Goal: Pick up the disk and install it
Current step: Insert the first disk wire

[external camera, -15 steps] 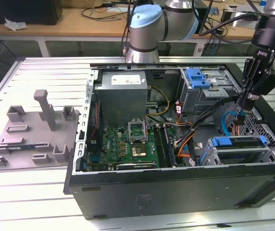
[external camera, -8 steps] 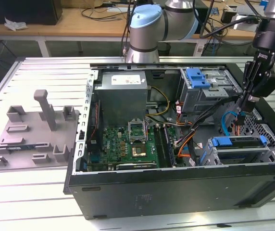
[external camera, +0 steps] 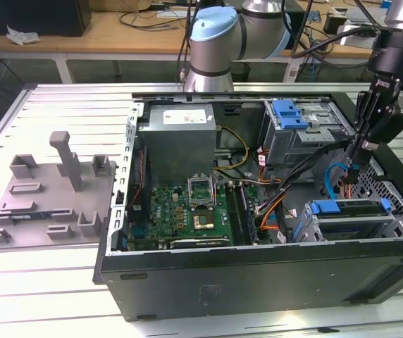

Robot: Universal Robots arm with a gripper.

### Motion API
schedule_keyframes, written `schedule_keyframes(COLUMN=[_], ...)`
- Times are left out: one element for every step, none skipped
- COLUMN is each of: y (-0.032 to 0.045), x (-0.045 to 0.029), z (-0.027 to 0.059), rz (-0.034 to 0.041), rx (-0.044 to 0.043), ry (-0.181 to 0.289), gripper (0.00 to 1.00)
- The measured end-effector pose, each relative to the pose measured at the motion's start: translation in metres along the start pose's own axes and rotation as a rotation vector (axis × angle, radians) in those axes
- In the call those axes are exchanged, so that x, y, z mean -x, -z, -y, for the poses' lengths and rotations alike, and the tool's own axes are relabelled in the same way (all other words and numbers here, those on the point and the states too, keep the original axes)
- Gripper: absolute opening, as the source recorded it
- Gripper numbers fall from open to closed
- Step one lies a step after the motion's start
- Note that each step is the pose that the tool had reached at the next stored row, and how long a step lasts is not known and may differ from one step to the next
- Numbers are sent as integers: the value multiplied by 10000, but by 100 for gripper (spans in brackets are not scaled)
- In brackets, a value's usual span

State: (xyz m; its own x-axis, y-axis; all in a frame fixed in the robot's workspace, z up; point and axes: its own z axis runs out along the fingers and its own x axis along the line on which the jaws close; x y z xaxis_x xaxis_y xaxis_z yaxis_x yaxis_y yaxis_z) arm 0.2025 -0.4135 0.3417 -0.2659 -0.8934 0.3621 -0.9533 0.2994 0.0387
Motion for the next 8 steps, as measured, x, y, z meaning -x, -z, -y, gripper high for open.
schedule_keyframes(y=[0, 1, 4, 8, 14, 28, 49, 66], x=[1, 4, 11, 22, 39, 76, 127, 169], z=[-6, -8, -12, -16, -21, -34, -51, -65], rz=[-6, -11, -19, -27, -35, -55, -111, -191], rx=[-3, -6, -8, -10, -11, -17, -33, -55], ry=[0, 0, -1, -5, -5, -7, -17, -28], gripper=[23, 23, 25, 31, 31, 31, 31, 31])
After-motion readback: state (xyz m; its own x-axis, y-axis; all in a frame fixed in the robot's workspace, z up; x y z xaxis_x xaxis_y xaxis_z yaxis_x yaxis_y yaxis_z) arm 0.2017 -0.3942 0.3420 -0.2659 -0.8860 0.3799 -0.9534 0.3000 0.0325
